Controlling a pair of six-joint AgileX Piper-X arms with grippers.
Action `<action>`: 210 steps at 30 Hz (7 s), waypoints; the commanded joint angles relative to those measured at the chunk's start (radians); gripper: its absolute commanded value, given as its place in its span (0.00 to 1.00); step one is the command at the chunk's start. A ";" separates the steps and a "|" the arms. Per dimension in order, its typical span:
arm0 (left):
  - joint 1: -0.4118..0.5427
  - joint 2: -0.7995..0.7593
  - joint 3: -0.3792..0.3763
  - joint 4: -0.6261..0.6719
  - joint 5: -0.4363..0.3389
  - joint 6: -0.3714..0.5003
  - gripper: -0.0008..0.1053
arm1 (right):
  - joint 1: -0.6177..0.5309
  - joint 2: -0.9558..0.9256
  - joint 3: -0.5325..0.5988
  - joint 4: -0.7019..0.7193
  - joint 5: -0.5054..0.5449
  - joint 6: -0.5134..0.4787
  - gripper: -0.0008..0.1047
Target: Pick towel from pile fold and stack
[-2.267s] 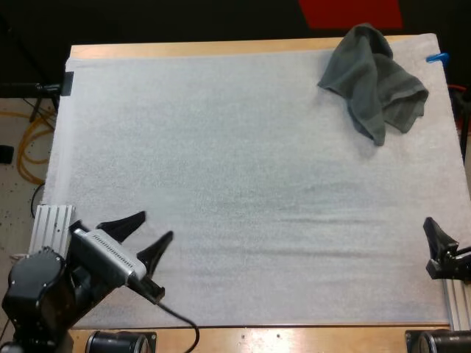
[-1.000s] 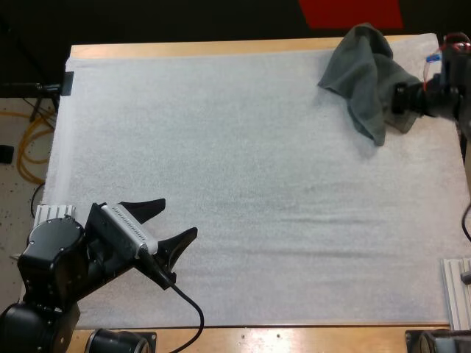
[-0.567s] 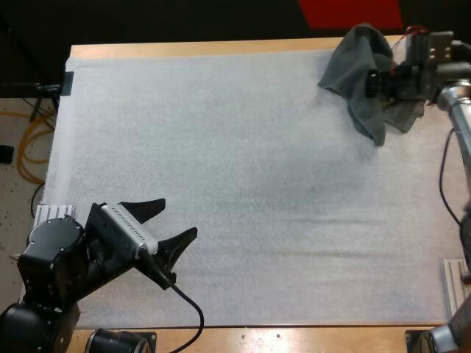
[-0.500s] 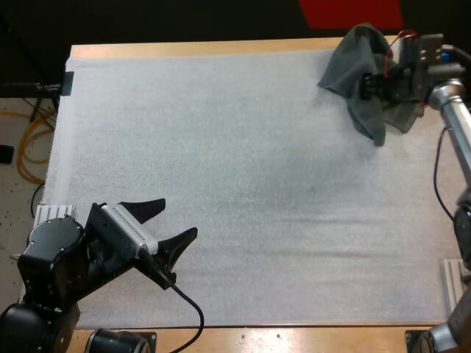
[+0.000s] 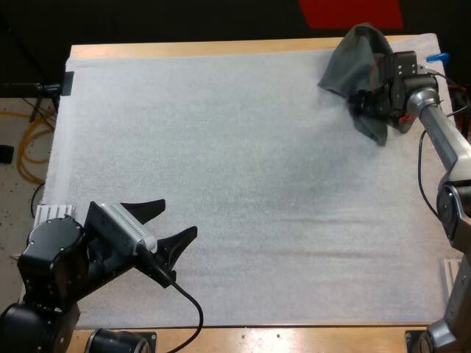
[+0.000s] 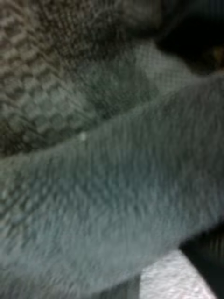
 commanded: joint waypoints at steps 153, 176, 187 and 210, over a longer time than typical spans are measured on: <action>-0.005 -0.062 -0.007 0.333 -0.142 0.064 0.65 | 0.664 -0.879 0.119 0.369 0.117 -0.127 0.01; -0.005 -0.062 -0.007 0.335 -0.139 0.064 0.65 | 0.506 -0.805 0.121 0.282 0.204 -0.156 0.01; -0.005 -0.062 -0.007 0.335 -0.139 0.064 0.65 | 0.224 -0.659 0.121 0.033 0.152 -0.190 0.01; -0.005 -0.062 -0.007 0.360 -0.077 -0.018 0.65 | 0.012 -0.279 0.119 -0.539 0.362 -0.214 0.01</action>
